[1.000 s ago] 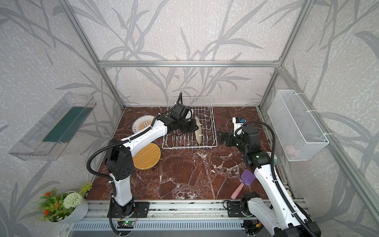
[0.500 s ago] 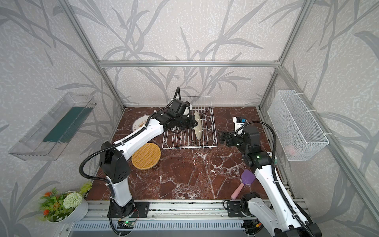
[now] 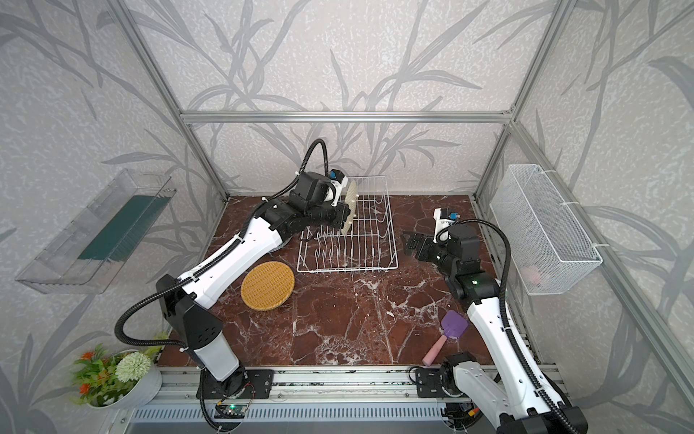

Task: Unload the plates from the dish rack
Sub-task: Place the plate among the plates.

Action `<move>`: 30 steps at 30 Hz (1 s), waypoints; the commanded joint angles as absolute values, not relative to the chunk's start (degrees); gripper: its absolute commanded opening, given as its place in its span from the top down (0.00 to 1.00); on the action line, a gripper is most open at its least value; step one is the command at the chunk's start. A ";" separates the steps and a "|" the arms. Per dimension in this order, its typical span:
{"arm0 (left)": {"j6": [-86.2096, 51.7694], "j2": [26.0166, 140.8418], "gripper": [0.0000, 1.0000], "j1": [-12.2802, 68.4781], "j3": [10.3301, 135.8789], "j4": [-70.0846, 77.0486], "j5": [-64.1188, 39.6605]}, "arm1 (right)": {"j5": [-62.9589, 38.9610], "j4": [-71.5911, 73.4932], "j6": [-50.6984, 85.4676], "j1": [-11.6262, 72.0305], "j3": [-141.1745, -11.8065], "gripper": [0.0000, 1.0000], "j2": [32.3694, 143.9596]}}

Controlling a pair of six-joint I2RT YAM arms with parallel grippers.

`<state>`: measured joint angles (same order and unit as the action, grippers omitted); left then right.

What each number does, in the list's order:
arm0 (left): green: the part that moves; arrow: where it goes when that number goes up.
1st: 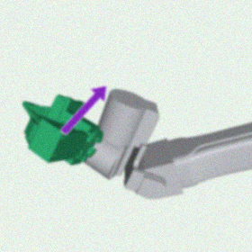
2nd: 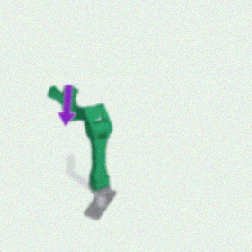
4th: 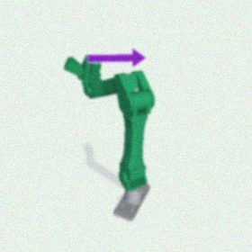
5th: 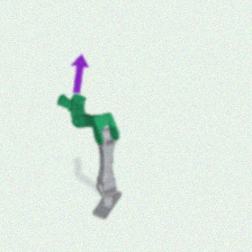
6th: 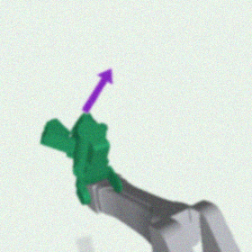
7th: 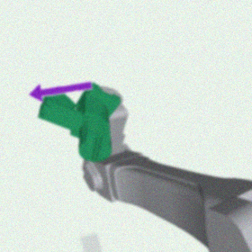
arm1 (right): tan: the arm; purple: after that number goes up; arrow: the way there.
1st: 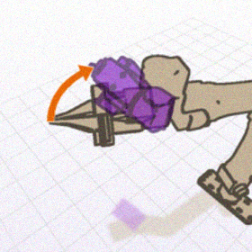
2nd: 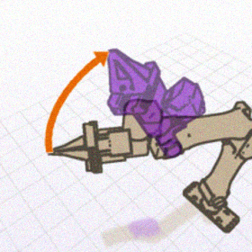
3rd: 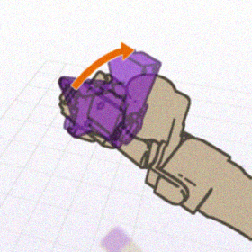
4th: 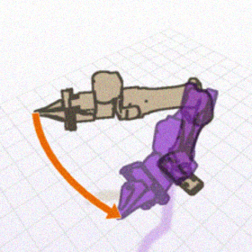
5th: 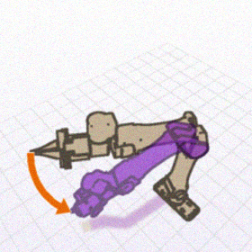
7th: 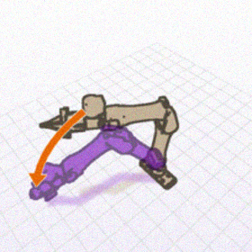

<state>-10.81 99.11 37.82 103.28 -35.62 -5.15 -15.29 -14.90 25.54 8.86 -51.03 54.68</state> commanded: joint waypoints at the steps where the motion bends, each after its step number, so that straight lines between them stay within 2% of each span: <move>1: 2.92 94.63 1.00 39.38 100.08 -31.84 1.68 | -17.18 -12.14 29.77 8.66 -53.57 0.01 56.05; 4: 11.81 90.94 1.00 40.49 93.25 -24.60 4.00 | -19.16 -11.01 33.00 8.55 -55.19 0.01 58.43; 10: 30.84 82.77 1.00 41.75 77.46 -8.47 0.60 | -23.15 -6.47 41.34 8.60 -56.49 0.00 61.95; 18: 47.81 79.29 1.00 41.92 70.14 -6.18 -4.56 | -27.13 -4.66 47.32 9.43 -58.84 0.03 66.24; 30: 60.64 79.39 1.00 42.36 65.77 -5.32 -3.80 | -25.19 -3.38 50.40 14.80 -60.39 0.10 70.79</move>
